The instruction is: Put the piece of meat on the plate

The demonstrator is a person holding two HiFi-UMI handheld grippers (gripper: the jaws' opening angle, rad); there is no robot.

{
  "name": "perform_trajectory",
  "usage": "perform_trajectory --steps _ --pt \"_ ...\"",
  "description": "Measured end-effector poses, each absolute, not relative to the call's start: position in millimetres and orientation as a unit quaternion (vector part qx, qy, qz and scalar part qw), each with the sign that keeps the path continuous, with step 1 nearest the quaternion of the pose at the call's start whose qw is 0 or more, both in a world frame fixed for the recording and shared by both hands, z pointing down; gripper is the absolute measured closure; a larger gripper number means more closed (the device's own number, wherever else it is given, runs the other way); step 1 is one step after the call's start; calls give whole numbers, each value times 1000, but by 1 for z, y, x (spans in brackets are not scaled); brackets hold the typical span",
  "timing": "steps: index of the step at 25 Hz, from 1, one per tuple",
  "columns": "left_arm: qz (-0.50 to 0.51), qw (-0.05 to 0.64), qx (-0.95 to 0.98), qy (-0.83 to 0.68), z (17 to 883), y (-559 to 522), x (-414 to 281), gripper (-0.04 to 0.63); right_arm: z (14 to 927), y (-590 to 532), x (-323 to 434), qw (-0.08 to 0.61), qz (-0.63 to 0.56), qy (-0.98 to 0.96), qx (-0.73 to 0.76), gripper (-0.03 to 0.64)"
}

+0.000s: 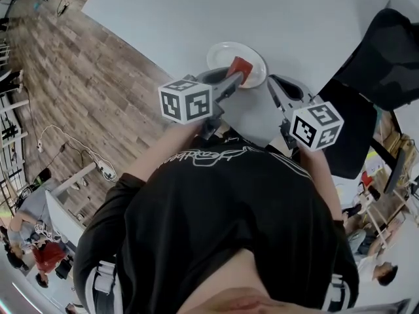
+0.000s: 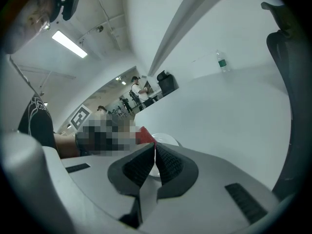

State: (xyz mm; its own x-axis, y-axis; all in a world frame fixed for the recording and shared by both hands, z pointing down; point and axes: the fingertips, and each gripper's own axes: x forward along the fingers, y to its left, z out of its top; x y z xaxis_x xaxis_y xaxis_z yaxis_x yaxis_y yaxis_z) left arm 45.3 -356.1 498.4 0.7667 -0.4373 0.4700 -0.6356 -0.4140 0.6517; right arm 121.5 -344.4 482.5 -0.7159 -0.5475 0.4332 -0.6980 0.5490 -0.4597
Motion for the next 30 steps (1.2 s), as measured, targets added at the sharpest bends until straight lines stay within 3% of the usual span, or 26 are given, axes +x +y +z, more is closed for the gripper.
perform_trajectory --steps 30 --pt "160 418 838 -312 536 -366 38 499 499 -350 129 126 332 -862 361 604"
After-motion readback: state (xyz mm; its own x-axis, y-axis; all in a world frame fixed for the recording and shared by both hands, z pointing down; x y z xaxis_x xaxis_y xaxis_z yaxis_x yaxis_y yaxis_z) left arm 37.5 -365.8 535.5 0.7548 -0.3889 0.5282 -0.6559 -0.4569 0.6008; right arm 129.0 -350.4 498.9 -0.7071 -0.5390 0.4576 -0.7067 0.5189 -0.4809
